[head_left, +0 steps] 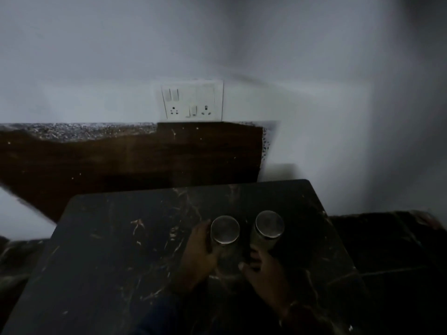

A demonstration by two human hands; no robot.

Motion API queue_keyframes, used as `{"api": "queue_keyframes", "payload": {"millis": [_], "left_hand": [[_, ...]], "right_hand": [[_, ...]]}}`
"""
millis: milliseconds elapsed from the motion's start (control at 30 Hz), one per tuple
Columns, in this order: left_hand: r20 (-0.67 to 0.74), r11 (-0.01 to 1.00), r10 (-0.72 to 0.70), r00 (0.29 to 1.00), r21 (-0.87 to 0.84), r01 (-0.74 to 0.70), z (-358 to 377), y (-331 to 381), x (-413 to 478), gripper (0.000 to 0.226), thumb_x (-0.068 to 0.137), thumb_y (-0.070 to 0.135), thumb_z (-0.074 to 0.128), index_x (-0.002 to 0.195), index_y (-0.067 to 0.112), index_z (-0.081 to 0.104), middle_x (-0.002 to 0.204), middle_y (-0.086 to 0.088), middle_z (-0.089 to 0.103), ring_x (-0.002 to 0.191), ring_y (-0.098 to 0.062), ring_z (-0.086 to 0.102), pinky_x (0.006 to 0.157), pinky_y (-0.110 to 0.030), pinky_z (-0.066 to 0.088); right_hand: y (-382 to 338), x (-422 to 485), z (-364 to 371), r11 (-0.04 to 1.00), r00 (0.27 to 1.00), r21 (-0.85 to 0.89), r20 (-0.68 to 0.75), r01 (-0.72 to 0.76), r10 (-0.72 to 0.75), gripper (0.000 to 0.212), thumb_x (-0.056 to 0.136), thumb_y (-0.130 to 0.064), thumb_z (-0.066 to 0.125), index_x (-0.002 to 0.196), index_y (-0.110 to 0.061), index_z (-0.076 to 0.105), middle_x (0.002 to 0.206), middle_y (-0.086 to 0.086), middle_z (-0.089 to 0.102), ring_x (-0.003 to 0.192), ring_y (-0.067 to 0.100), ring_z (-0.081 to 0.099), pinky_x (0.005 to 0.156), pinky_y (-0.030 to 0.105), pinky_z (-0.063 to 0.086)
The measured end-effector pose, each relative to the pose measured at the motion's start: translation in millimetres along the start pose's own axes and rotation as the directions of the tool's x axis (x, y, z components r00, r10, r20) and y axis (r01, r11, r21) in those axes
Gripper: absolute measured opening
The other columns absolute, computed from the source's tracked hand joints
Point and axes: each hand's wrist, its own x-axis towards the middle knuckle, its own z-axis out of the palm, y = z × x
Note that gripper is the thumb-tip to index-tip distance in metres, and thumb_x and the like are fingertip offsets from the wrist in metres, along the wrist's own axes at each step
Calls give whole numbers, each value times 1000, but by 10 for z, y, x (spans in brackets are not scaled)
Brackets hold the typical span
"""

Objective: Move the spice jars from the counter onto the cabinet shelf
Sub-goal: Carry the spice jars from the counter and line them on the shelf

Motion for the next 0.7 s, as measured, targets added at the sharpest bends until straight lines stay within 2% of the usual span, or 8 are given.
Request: {"api": "queue_keyframes", "payload": {"millis": [100, 167, 333, 400, 467, 600, 667, 700], "left_hand": [[113, 974, -172, 979, -130, 186, -38, 33, 183, 68, 82, 25, 65, 143, 25, 36, 139, 2, 50, 122, -17, 54, 102, -43, 47], [186, 949, -239, 953, -165, 270, -38, 60, 246, 70, 77, 28, 62, 143, 29, 37, 138, 2, 51, 121, -18, 54, 103, -44, 46], [135, 930, -265, 955, -225, 291, -1, 132, 81, 40, 87, 8, 61, 124, 22, 54, 118, 1, 61, 107, -15, 58, 90, -31, 48], [137, 943, -247, 959, -193, 270, 16, 82, -56, 38, 83, 4, 62, 111, 29, 59, 114, 1, 61, 106, -16, 59, 91, -35, 50], [184, 950, -225, 957, -174, 258, 41, 16, -193, 43, 81, 1, 59, 112, 31, 63, 120, -2, 62, 109, -17, 60, 95, -42, 51], [202, 852, -261, 944, -412, 324, -68, 66, -382, 33, 91, 2, 53, 116, 20, 64, 114, -3, 69, 106, -22, 65, 89, -39, 54], [221, 781, -219, 950, -545, 306, -177, 139, -419, 28, 94, 4, 48, 107, 19, 68, 106, -4, 73, 102, -26, 67, 83, -39, 55], [256, 747, -201, 946, -585, 317, -220, 174, -438, 25, 95, 11, 48, 108, 20, 67, 106, -4, 73, 101, -27, 68, 83, -40, 55]], "right_hand": [[-106, 92, 184, 981, 996, 191, 80, 17, -32, 78, 82, -18, 74, 148, -24, 32, 137, -4, 52, 112, 11, 57, 100, 33, 48], [-182, 148, 248, 954, 992, 293, 91, 60, -90, 85, 82, -10, 74, 151, -23, 26, 135, -5, 50, 111, 8, 53, 98, 29, 46], [-119, 277, 366, 928, 988, 350, 47, 124, -149, 96, 72, -13, 82, 149, -22, 27, 141, -5, 49, 130, 11, 48, 107, 26, 41], [-82, 248, 379, 920, 989, 370, 16, 131, -148, 87, 69, -10, 85, 139, -26, 36, 128, -9, 55, 122, 8, 52, 97, 16, 42], [-62, 214, 386, 912, 989, 383, -34, 147, -146, 79, 66, -11, 87, 125, -36, 40, 117, -14, 57, 117, 9, 56, 89, 12, 42], [-197, 27, 216, 863, 1000, 506, 1, 16, -19, 62, 73, -21, 83, 126, -29, 50, 112, -16, 56, 109, 8, 56, 89, 22, 48], [-259, -20, 62, 733, 995, 680, 79, -12, -58, 35, 84, -15, 72, 116, -18, 57, 108, -8, 65, 101, 13, 63, 81, 26, 54], [-276, -35, -1, 641, 988, 767, 109, -13, -109, 29, 88, -14, 67, 116, -14, 61, 112, 2, 70, 103, 22, 67, 84, 34, 56]]}}
